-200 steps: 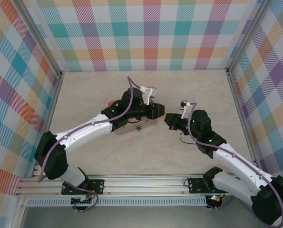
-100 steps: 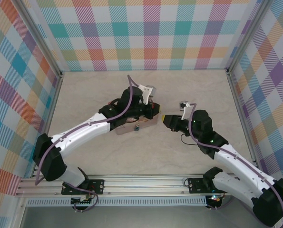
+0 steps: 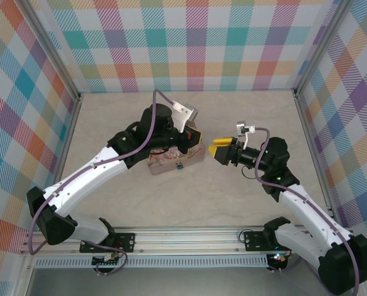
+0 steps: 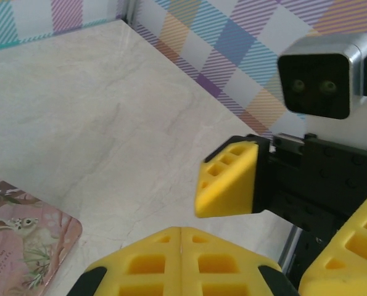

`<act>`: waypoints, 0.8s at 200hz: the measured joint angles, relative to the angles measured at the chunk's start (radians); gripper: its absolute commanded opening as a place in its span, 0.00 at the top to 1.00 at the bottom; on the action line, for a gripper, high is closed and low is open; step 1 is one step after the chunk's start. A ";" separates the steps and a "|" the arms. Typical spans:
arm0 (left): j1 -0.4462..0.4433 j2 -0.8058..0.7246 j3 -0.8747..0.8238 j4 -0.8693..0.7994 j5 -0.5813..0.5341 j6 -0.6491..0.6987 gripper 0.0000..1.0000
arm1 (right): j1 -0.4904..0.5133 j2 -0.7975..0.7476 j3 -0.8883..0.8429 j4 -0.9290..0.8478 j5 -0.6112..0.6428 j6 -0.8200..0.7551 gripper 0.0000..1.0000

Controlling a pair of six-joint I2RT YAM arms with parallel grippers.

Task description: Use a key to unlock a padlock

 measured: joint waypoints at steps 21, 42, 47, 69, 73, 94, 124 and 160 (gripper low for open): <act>0.000 0.000 0.000 -0.008 0.031 0.005 1.00 | 0.000 0.056 0.008 0.064 -0.058 0.002 0.32; 0.000 0.000 0.000 -0.008 0.055 0.005 1.00 | 0.000 0.086 0.016 0.114 -0.093 0.002 0.36; 0.000 0.000 0.000 -0.008 0.060 0.004 1.00 | 0.000 0.090 0.019 0.123 -0.100 0.001 0.37; 0.000 0.000 0.000 -0.007 0.072 0.003 1.00 | 0.000 0.097 0.031 0.147 -0.121 -0.002 0.39; 0.000 0.000 0.000 -0.007 0.074 0.002 1.00 | 0.000 0.097 0.031 0.150 -0.124 -0.002 0.40; 0.000 0.000 0.000 -0.006 0.083 -0.003 1.00 | 0.002 0.099 0.031 0.159 -0.131 -0.002 0.42; 0.000 0.000 0.000 -0.002 0.093 -0.004 1.00 | 0.013 0.109 0.031 0.166 -0.130 -0.003 0.47; 0.001 0.000 0.000 0.014 0.098 -0.008 1.00 | 0.021 0.132 0.031 0.167 -0.130 -0.006 0.55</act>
